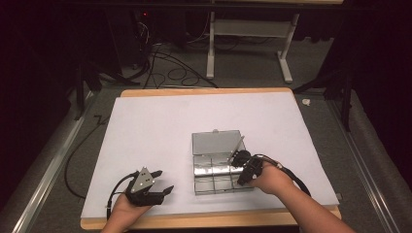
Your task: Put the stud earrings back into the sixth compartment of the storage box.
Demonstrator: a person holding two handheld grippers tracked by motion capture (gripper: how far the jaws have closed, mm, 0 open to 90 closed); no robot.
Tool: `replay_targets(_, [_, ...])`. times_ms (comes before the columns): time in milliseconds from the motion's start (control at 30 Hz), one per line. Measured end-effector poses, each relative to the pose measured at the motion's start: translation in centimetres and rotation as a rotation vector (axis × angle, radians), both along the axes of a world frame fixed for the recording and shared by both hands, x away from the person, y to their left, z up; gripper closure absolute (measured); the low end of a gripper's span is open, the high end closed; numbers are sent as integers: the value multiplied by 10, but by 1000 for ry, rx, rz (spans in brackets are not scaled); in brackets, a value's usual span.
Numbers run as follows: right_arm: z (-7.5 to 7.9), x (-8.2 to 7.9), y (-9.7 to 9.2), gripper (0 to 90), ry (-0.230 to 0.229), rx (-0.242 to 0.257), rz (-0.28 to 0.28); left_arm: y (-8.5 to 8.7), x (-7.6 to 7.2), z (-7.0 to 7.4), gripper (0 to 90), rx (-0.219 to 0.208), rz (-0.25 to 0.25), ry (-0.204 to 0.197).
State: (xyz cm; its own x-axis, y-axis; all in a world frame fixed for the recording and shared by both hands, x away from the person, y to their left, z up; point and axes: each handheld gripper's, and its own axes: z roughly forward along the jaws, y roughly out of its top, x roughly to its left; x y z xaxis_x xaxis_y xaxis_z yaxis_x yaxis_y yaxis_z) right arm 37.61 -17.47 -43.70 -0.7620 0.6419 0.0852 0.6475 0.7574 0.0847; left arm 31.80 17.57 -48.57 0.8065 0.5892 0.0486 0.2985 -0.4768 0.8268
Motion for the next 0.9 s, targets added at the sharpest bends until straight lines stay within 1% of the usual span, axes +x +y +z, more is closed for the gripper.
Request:
replay_targets(100, [2,-1,0,775,-2,2,1,0,0,0,318,0,0,1])
replay_targets(233, [8,-2,0,773,-9,10,-5,0,0,0,318,-2,1,1])
replay_targets(300, [12,-1,0,770,-23,15,-2,0,0,0,318,1,0,0])
replay_targets(600, [23,0,-2,771,-32,33,-7,0,0,0,318,1,0,1])
replay_targets(633, [26,0,-3,770,-35,37,-17,0,0,0,318,1,-1,1])
replay_targets(767, [30,1,-7,770,-48,47,-18,0,0,0,318,1,-1,1])
replay_targets(867, [35,1,-10,770,-49,53,-38,0,0,0,318,2,-1,1])
replay_targets(900, [37,2,-13,770,-56,59,-41,0,0,0,318,1,-1,0])
